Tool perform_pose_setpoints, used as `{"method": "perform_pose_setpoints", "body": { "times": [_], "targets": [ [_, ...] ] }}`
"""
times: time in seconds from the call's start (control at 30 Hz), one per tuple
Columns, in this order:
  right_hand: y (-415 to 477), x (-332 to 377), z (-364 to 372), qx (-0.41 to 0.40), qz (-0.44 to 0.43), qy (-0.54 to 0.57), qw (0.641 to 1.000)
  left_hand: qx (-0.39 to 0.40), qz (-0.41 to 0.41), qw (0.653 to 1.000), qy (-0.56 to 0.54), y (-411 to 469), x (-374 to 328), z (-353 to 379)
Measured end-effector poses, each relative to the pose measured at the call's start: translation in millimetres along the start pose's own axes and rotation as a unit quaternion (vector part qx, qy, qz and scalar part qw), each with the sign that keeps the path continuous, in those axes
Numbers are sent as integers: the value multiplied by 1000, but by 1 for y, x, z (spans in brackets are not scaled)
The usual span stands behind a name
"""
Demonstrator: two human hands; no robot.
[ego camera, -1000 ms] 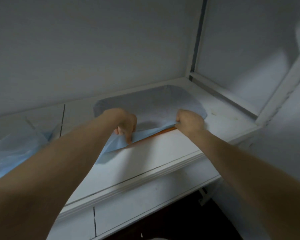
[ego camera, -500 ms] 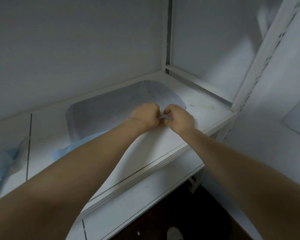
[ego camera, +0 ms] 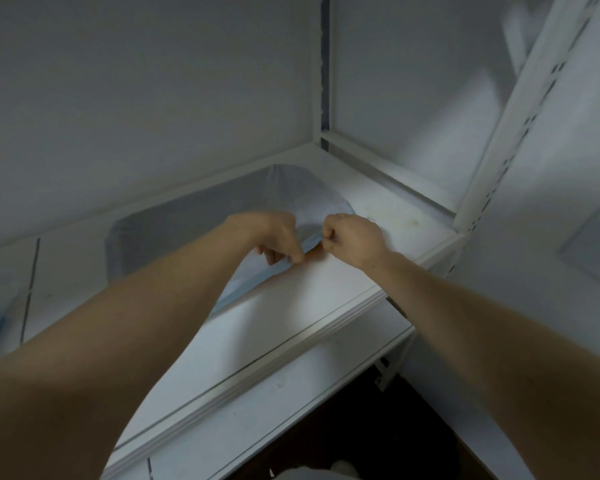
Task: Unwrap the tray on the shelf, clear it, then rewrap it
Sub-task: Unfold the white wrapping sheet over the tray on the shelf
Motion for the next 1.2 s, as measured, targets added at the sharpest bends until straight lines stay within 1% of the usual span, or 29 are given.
{"method": "perform_pose_setpoints", "body": {
  "times": [0.03, 0.1, 0.17, 0.23, 0.37, 0.5, 0.57, 0.67, 0.73, 0.8, 0.87, 1.0, 1.07, 1.1, 1.17, 1.2],
  "targets": [
    [2, -2, -5, -13, 1, 18, 1000, -17, 12, 1000, 12, 4, -7, 0],
    [5, -4, -12, -26, 0, 35, 999, -86, 39, 995, 27, 9, -18, 0],
    [5, -9, -15, -39, 5, 23, 999, -150, 58, 987, 13, 14, -26, -2],
    [4, -14, -13, -47, 27, -8, 999, -178, 61, 982, -1, 17, -29, -6],
    [6, -28, 4, -17, 73, -41, 996, -153, 55, 986, -19, 16, -28, -16],
    [9, -30, 4, 1, 51, -50, 997, -133, 51, 990, -19, 22, -24, -17],
    [12, -30, -6, -16, 40, -48, 998, -125, 45, 991, -15, 24, -26, -15],
    [14, -30, -20, -71, 34, -38, 996, -114, 42, 992, -18, 24, -32, -16],
    [11, -30, -19, -78, 40, -19, 996, -109, 40, 993, -23, 22, -34, -20],
    [7, -37, -12, -68, 73, -4, 995, -107, 38, 993, -26, 20, -35, -23],
    [4, -46, -6, -53, 102, -16, 993, -105, 36, 994, -25, 19, -34, -23],
    [9, -45, -3, -4, 91, -21, 996, -90, 32, 995, -30, 16, -34, -20],
    [14, -42, -8, 4, 106, 1, 994, -79, 31, 996, -33, 15, -33, -18],
    [17, -42, -12, -13, 114, 25, 993, -76, 31, 996, -35, 15, -34, -17],
    [21, -42, -18, -60, 135, 113, 983, -76, 33, 996, -33, 16, -33, -19],
    [21, -42, -18, -71, 153, 179, 969, -77, 32, 996, -33, 16, -33, -20]
  ]
}}
Point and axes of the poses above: each hand's wrist, its own y-axis towards the middle knuckle, its own z-axis out of the palm, x = y × z, the point moved 4 cm from there along y, towards the middle knuckle, and after that the axes turned 8 degrees about -x, right-handed, at the moved point
